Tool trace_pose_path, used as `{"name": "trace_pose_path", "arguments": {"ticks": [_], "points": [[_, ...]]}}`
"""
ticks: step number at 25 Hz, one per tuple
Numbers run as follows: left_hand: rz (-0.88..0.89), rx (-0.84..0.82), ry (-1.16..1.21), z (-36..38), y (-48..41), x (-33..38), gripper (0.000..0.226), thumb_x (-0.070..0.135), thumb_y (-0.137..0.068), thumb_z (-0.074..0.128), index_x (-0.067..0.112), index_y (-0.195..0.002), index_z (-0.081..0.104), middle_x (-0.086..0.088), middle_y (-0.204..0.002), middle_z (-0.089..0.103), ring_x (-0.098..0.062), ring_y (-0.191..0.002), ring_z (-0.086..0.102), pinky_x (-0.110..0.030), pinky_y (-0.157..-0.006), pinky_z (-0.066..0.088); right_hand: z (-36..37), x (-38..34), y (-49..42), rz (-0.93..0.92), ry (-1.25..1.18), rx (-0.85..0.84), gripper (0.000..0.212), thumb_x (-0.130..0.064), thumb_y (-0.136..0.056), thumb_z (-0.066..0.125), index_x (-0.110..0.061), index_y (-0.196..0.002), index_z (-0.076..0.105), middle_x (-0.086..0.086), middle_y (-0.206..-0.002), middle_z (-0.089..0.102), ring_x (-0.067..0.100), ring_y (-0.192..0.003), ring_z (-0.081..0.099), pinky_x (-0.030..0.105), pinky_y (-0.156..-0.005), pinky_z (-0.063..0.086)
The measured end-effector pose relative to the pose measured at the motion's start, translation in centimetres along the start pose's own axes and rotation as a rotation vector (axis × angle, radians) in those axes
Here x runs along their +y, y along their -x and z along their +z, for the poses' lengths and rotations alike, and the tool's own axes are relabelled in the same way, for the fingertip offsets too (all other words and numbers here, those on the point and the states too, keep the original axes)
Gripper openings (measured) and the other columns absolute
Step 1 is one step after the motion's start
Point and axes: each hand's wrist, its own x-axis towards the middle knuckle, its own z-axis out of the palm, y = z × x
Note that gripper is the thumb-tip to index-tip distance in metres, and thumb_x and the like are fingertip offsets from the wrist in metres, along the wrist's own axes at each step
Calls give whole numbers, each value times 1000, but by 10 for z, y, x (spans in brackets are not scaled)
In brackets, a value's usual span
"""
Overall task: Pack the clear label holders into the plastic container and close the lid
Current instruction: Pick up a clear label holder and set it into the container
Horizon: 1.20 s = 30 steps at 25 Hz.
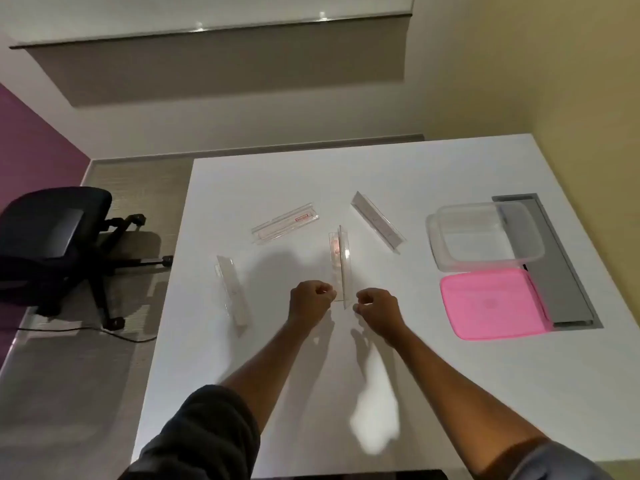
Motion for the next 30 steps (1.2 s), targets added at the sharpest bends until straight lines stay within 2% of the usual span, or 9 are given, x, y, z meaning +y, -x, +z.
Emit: {"name": "trace_pose_path", "arguments": {"ticks": [3, 6, 9, 17, 21, 23, 27, 30], "points": [[-78, -13, 27, 25, -14, 7, 27, 25, -97, 78, -1, -105, 82, -15, -98, 82, -32, -92, 80, -49, -96, 65, 6, 16, -12, 14, -68, -35, 22, -1, -86, 73, 10, -105, 74, 23, -100, 78, 42, -97, 74, 54, -96, 60], [-159, -17, 63, 48, -24, 12, 36, 33, -96, 79, -3, -95, 79, -19, -91, 80, -35, -88, 79, -49, -95, 65, 4, 32, -17, 65, -114, -68, 27, -4, -88, 75, -3, -115, 79, 10, -105, 81, 29, -102, 76, 49, -101, 61], [-212, 21, 78, 63, -31, 11, 33, 32, -97, 78, -1, -93, 77, -16, -89, 80, -32, -87, 79, -46, -97, 65, -2, 47, -22, 82, -116, -77, 28, -7, -89, 74, -7, -117, 79, 5, -107, 80, 24, -103, 75, 45, -101, 62], [-218, 70, 105, 66, -30, 13, 27, 20, -99, 77, -5, -88, 76, -19, -84, 80, -33, -76, 82, -42, -78, 70, -27, 55, -27, 54, -116, -63, 31, -7, -89, 74, -7, -120, 80, 7, -115, 80, 22, -104, 76, 38, -102, 61], [-213, 82, 103, 55, -25, 16, 22, 19, -100, 76, -1, -92, 79, -12, -84, 80, -28, -73, 81, -29, -70, 67, -36, 48, -28, 14, -143, -89, 31, -9, -91, 76, -6, -122, 79, 10, -115, 80, 25, -106, 76, 44, -105, 61], [-216, 76, 139, 49, -22, 16, 18, 18, -101, 75, 1, -98, 80, -11, -84, 80, -28, -74, 82, -28, -71, 68, -40, 44, -29, 3, -162, -87, 30, -10, -93, 77, -6, -122, 79, 12, -113, 81, 26, -103, 77, 45, -103, 63], [-213, 52, 209, 40, -13, 21, 18, 17, -102, 73, 1, -103, 80, -17, -90, 81, -27, -77, 82, -37, -81, 70, -48, 33, -27, 8, -259, -99, 28, -15, -96, 77, -5, -123, 78, 11, -108, 82, 25, -93, 80, 41, -91, 68], [-210, 33, 263, 32, -6, 26, 18, 16, -103, 72, 0, -102, 79, -19, -88, 80, -29, -76, 81, -38, -80, 70, -52, 24, -26, 12, -342, -110, 30, -19, -98, 77, -4, -124, 76, 13, -107, 81, 31, -96, 81, 46, -91, 68]]}}
